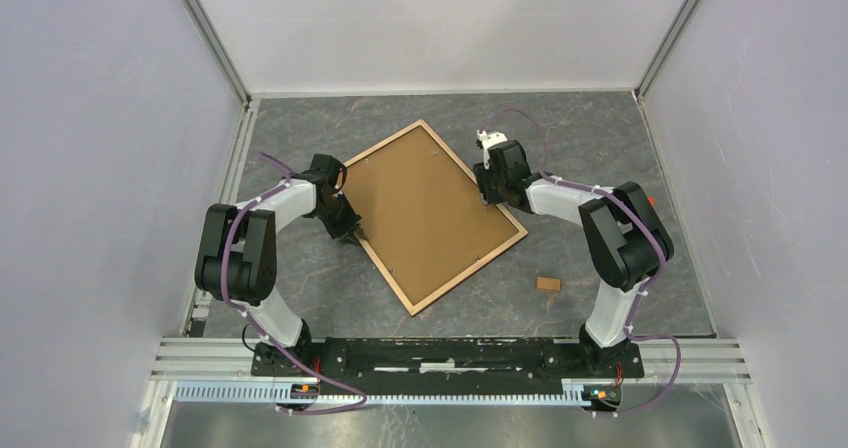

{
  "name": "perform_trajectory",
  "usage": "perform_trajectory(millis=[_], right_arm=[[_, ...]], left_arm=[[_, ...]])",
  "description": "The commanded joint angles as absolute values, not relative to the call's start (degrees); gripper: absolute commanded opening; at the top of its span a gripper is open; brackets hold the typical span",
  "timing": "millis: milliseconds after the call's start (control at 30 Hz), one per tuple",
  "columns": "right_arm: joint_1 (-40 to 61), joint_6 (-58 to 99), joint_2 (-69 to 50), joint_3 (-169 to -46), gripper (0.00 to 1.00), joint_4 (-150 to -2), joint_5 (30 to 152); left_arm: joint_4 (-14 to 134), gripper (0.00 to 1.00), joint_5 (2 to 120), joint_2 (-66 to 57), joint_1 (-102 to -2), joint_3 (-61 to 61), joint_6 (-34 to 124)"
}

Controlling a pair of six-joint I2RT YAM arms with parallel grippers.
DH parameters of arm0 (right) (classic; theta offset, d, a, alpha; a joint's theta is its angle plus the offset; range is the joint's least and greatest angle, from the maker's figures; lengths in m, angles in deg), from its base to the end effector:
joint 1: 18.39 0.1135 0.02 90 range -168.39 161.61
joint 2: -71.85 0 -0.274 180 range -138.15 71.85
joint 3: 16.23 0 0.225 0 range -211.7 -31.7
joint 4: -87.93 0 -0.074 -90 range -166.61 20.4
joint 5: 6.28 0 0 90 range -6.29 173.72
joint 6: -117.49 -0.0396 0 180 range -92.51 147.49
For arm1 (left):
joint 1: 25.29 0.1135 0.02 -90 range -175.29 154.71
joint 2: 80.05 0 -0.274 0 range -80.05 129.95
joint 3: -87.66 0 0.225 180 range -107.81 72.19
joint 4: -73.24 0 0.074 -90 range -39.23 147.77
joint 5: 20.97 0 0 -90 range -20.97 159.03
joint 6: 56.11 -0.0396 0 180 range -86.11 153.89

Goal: Put the photo into the frame

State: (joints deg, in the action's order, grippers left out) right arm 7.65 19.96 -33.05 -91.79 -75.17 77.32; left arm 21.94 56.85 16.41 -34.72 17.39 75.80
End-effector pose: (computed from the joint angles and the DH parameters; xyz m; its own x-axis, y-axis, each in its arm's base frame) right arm 0.3299 0.1563 0.1862 -0.6914 -0.1929 -0.6962 -0.2788 0.9603 0.0108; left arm 0.2720 -0.0536 0.1764 -0.8538 -0.5201 -0.0236 -0.4906 0.8189 -0.2980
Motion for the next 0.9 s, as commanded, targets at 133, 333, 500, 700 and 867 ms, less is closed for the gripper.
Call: perform_trajectory(millis=[133,333,500,700,867], right_arm=[[7.85,20.47,-32.20,-91.31,0.36,-71.13,76.35],[7.88,20.64,-31.27,-90.36,0.22,-72.05,77.66],[7.73,20.03,-29.22,-88.64,0.20,-74.37,77.62],[7.81,19.53,-23.58,-85.02,0.54,-81.35,76.45],[7.84,18.07,-23.04,-85.16,0.68,-86.97,77.98]], left_arm=[[25.00,0.02,62.87,19.62,-34.59,18.49,70.80],[24.25,0.02,64.13,19.51,-34.56,17.80,69.90],[22.18,0.02,65.22,20.29,-34.61,16.55,68.07],[19.52,0.02,65.61,22.41,-35.59,15.50,64.50],[16.95,0.02,66.49,24.13,-37.38,13.41,61.38]])
